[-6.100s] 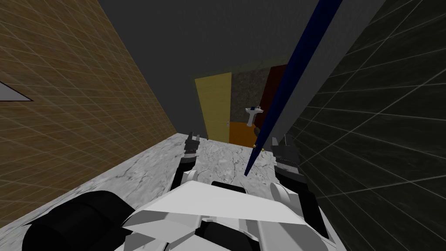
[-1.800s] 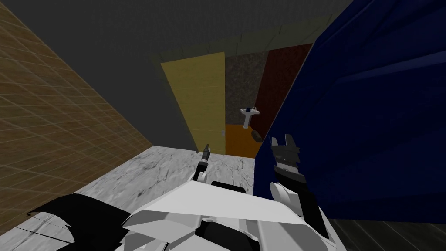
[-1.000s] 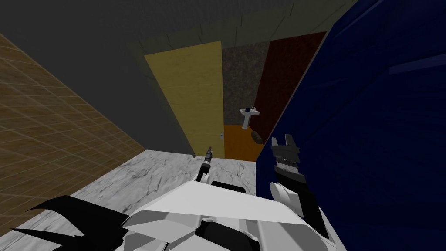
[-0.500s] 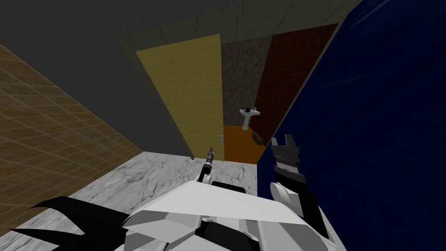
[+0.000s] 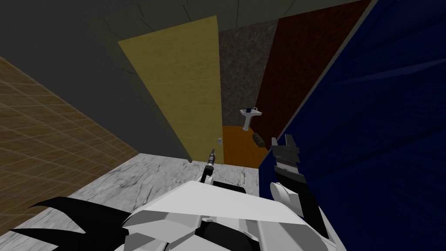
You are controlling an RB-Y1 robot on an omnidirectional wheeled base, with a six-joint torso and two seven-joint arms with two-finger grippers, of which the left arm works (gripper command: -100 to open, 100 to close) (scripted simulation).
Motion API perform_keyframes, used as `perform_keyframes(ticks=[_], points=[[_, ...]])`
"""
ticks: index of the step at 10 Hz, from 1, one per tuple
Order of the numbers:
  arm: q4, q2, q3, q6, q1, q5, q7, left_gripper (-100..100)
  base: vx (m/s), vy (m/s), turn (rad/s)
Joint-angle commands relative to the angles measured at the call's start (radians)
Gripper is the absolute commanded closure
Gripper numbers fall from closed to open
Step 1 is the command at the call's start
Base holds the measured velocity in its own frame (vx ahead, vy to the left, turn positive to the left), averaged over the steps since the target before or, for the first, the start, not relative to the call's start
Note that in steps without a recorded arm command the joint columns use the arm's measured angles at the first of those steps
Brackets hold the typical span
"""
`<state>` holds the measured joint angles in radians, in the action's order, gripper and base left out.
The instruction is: Pull the door open
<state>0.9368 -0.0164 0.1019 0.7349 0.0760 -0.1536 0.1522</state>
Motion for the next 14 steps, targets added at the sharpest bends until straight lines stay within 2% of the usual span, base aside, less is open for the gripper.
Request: perform_keyframes(ticks=[1, 3, 4, 5, 8, 11, 12, 14], points=[[-0.031, -0.012, 0.001, 0.007, -0.014, -0.004, 0.007, -100, 0.159, -0.034, 0.026], [-0.058, -0.026, 0.003, 0.014, -0.024, -0.007, 0.014, -100, 0.185, -0.043, 0.019], [-0.056, -0.023, 0.002, 0.014, -0.024, -0.006, 0.012, -100, 0.098, -0.034, 0.009], [-0.071, 0.010, -0.005, 0.008, -0.029, -0.008, 0.010, -100, -0.029, 0.077, -0.093], [-0.094, 0.061, -0.020, -0.008, -0.035, -0.012, 0.005, -100, -0.060, 0.103, -0.106], [-0.124, 0.112, -0.040, -0.028, -0.043, -0.017, -0.001, -100, -0.020, 0.022, -0.081], [-0.139, 0.134, -0.051, -0.038, -0.047, -0.020, -0.004, -100, -0.003, 0.003, -0.051], [-0.158, 0.164, -0.074, -0.048, -0.056, -0.028, -0.009, -100, 0.000, 0.002, -0.012]])
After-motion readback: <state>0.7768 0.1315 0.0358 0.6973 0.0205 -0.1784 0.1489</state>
